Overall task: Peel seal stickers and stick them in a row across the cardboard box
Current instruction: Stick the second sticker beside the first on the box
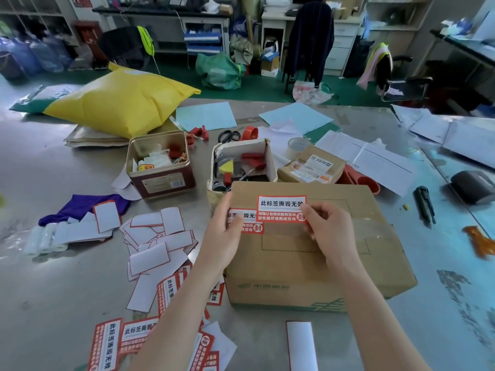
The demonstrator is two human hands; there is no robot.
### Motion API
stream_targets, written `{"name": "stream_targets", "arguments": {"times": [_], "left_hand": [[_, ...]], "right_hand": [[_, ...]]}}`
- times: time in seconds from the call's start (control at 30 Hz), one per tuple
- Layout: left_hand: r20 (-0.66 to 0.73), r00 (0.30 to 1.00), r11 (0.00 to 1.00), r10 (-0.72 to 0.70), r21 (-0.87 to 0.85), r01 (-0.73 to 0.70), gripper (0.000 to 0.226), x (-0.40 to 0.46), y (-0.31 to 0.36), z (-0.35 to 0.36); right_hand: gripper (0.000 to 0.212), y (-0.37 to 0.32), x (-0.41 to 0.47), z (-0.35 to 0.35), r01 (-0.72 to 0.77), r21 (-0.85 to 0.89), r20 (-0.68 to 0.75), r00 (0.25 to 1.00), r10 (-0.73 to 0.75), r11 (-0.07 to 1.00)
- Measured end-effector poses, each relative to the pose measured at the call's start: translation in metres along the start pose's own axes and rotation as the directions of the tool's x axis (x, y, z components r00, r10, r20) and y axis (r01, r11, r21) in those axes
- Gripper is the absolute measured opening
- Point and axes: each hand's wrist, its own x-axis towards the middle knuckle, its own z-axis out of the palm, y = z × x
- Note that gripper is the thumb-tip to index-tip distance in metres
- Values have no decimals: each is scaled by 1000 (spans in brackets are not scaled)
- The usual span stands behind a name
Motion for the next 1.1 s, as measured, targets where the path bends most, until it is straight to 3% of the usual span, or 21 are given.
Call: {"name": "stream_targets", "arguments": {"times": [0.1,0.27,1.1], "left_hand": [[40,995,947,95,305,-103,47,2,-4,1],[94,978,866,185,455,-207,47,5,-10,7],[162,927,688,339,629,-361,42,7,-28,15]], "right_hand": [[14,3,1,-3,2,-35,12,1000,-2,999],[14,7,1,-9,2,-91,37,999,1,996],[14,10,0,-8,26,-153,49,999,-19,988]]}}
